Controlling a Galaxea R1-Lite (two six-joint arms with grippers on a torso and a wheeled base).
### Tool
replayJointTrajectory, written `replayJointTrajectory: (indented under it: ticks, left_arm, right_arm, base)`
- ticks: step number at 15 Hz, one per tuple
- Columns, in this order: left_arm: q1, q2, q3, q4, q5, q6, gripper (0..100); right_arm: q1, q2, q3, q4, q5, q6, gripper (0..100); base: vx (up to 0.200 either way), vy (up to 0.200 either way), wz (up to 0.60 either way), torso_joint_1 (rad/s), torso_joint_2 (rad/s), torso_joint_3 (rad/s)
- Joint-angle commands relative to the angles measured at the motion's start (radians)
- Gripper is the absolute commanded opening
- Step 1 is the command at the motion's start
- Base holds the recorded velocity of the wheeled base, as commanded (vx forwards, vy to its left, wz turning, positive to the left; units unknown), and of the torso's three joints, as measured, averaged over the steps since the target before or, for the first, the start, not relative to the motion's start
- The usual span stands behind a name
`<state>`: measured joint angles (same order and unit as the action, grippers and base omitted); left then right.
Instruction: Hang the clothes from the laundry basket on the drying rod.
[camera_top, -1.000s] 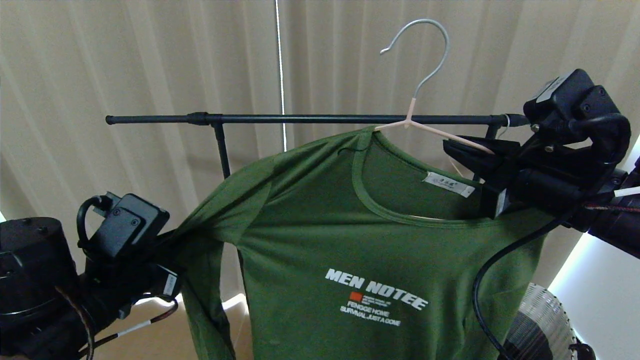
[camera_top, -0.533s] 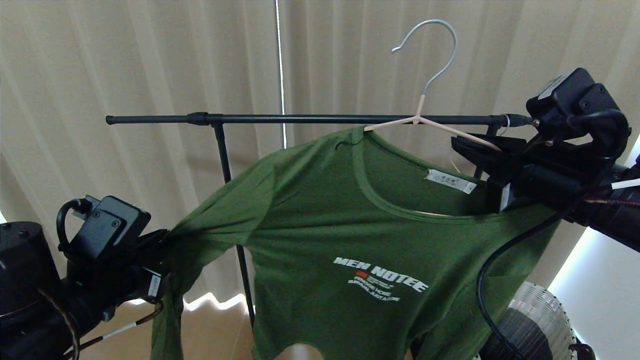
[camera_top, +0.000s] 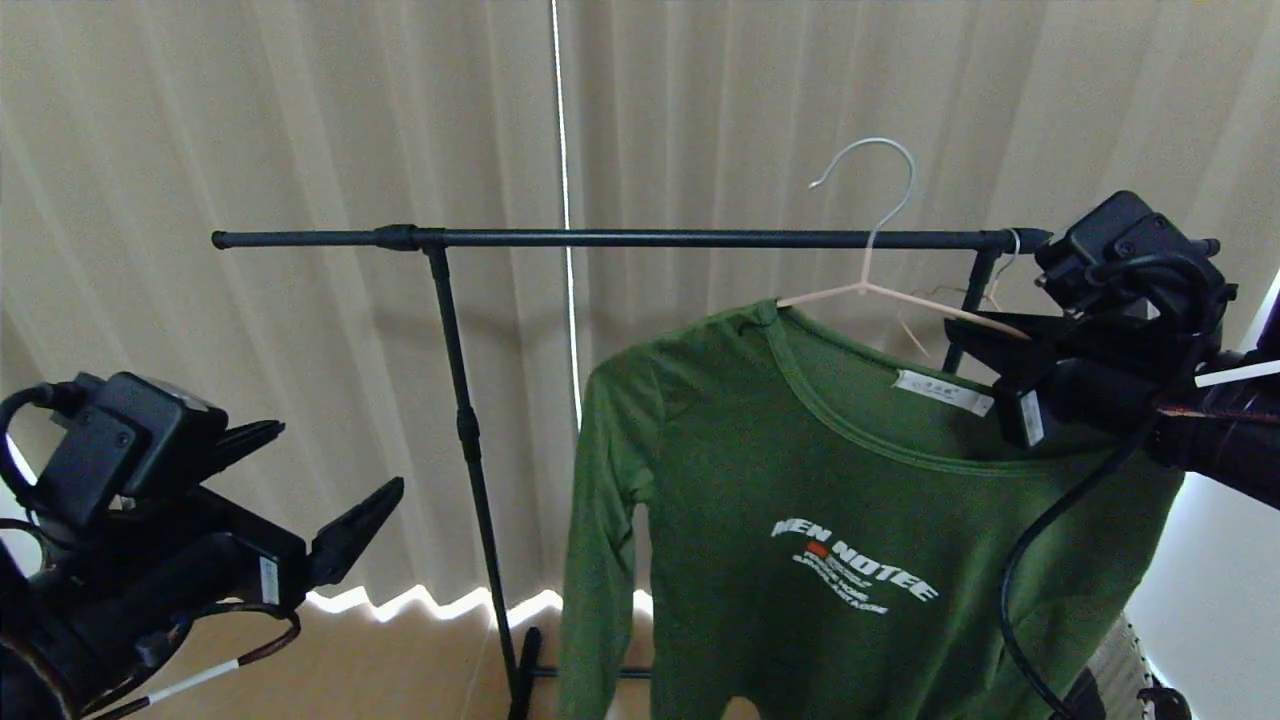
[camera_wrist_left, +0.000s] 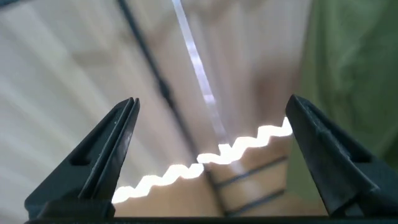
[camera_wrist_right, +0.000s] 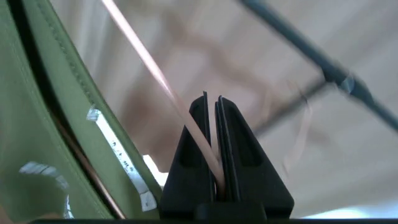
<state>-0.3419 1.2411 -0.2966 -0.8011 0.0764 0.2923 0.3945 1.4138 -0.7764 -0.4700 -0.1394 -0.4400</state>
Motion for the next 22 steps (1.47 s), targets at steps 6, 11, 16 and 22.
replayJointTrajectory:
  ticks: [6,11,16,22]
  left_arm:
    - [0.044,-0.325,0.056,0.187,-0.171,-0.163,100]
    - [0.046,-0.348,0.056,0.187,-0.199,-0.171,100]
    - [0.047,-0.333,0.053,0.187,-0.199,-0.191,100]
    - [0.047,-0.333,0.054,0.187,-0.198,-0.190,100]
  right_arm:
    - [-0.124,-0.046,-0.011,0.145,-0.152,0.000,0]
    - [-0.146,-0.021,-0.038,0.148,-0.184,0.000,0]
    - [-0.146,-0.007,-0.041,0.146,-0.184,0.001,0]
    - [-0.144,0.031,-0.043,0.142,-0.183,0.035,0]
  base:
    - [0.000,0.000,0.00,0.000,0.00,0.000]
    - [0.000,0.000,0.00,0.000,0.00,0.000]
    - [0.120,0.000,0.00,-0.001,0.00,0.002]
    - [0.200,0.000,0.00,0.006,0.00,0.002]
